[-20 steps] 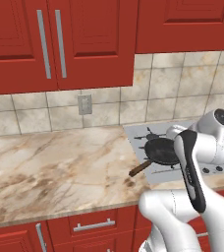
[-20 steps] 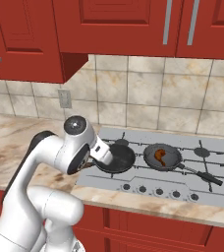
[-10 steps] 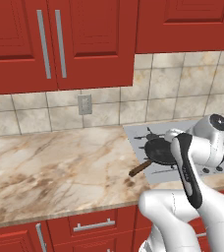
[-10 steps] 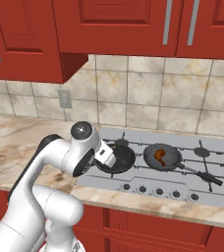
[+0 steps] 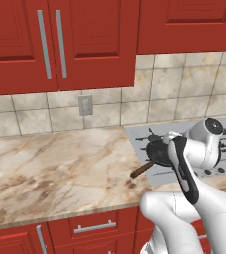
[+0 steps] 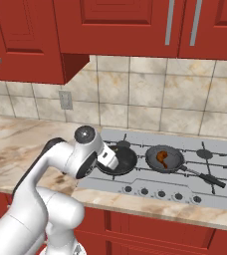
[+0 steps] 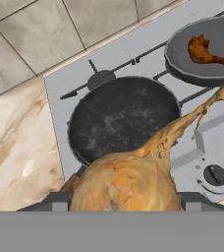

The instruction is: Place both pans onto different burners. Then place the onion and the chicken drumstick on different pans.

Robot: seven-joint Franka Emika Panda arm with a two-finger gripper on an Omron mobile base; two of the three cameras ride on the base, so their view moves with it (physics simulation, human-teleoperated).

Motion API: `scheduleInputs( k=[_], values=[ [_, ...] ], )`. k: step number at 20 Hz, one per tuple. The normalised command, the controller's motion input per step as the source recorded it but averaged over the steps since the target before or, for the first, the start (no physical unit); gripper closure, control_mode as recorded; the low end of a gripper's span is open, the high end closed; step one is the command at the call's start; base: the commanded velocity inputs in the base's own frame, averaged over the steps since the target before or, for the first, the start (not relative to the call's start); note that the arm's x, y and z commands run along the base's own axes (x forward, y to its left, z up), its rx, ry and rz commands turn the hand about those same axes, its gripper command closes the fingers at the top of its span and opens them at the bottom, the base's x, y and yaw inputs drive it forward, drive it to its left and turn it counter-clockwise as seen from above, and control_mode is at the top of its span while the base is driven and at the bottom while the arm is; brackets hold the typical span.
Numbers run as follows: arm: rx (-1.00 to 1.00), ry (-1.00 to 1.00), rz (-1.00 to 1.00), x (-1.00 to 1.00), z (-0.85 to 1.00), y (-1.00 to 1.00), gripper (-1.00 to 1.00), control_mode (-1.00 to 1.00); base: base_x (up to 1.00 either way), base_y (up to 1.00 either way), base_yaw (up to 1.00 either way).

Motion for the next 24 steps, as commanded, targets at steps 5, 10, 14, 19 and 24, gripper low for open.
scheduleInputs(
  k=[5, 10, 14, 19, 24],
  values=[
    [-0.02, 0.0, 0.0, 0.13, -0.23, 0.0, 1.0, -1.0, 0.0, 0.0, 0.0],
    [-0.02, 0.0, 0.0, 0.2, -0.3, 0.0, 1.0, -1.0, 0.0, 0.0, 0.0],
    [0.0, 0.0, 0.0, 0.26, -0.29, 0.0, 1.0, -1.0, 0.0, 0.0, 0.0],
    [0.0, 0.0, 0.0, 0.27, -0.2, -0.05, 1.0, -1.0, 0.0, 0.0, 0.0],
    [0.0, 0.01, 0.0, 0.26, -0.17, -0.11, 1.0, -1.0, 0.0, 0.0, 0.0]
  ],
)
